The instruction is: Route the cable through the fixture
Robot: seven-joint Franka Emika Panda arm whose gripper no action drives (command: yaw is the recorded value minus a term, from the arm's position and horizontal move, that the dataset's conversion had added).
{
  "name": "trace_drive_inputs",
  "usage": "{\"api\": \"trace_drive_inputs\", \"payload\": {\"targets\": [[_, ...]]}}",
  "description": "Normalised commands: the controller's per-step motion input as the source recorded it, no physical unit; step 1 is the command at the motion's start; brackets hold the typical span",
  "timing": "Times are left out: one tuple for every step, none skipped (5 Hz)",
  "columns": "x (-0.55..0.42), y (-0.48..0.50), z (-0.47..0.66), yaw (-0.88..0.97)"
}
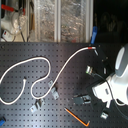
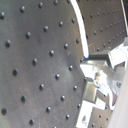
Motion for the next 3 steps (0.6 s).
{"api": "trace_drive_inputs", "payload": {"targets": [[0.108,0.049,-0.14,0.0],[0.064,-0.042,-0.45,0.0],[-0.013,-0.006,0.0,0.0]]}}
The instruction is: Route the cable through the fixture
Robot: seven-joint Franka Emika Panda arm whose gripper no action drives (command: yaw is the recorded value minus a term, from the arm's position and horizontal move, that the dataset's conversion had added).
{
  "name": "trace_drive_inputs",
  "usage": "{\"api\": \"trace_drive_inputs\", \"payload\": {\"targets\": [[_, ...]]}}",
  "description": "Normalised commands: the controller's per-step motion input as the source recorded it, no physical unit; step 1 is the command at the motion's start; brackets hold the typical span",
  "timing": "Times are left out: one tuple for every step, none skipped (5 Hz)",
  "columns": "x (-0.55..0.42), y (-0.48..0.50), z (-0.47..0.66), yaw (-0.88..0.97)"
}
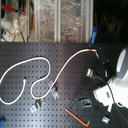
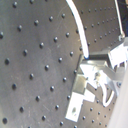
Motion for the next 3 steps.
{"api": "trace_drive_inputs", "payload": {"targets": [[0.027,-0.046,-0.43,0.0],[0.111,0.051,-0.37,0.0],[-0.025,-0.011,0.0,0.0]]}}
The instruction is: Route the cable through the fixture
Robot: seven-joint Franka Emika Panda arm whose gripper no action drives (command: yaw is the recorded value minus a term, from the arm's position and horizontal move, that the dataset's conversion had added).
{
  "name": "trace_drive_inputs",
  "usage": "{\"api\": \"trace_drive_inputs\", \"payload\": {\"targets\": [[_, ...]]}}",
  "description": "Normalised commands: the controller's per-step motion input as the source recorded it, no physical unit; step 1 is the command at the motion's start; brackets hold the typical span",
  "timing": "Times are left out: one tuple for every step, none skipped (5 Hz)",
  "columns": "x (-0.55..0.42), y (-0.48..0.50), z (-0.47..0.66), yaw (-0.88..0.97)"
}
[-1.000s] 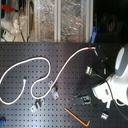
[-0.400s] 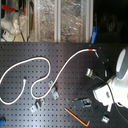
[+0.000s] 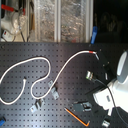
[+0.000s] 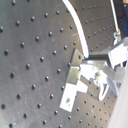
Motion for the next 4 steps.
{"api": "trace_drive_inputs", "payload": {"targets": [[-0.136,0.153,0.5,0.02],[0.004,0.002,0.01,0.0],[0.102,0.315,0.06,0.12],[0.061,0.325,0.26,0.25]]}}
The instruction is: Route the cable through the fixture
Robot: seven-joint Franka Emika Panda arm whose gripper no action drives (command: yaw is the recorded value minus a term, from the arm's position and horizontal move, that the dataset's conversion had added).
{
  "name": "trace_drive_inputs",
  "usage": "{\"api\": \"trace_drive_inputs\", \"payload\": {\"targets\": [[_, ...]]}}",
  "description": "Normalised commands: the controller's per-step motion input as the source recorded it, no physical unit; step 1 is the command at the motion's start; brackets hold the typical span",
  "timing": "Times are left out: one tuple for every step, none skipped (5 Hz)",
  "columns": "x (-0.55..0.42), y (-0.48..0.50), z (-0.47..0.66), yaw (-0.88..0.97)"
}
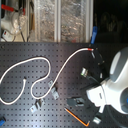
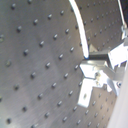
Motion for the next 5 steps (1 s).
{"api": "trace_drive_inputs", "payload": {"targets": [[0.011,-0.003,0.04,0.0],[0.115,-0.303,0.02,0.07],[0.101,-0.362,0.01,-0.05],[0.037,-0.268,0.05,-0.09],[0.009,0.003,0.0,0.0]]}}
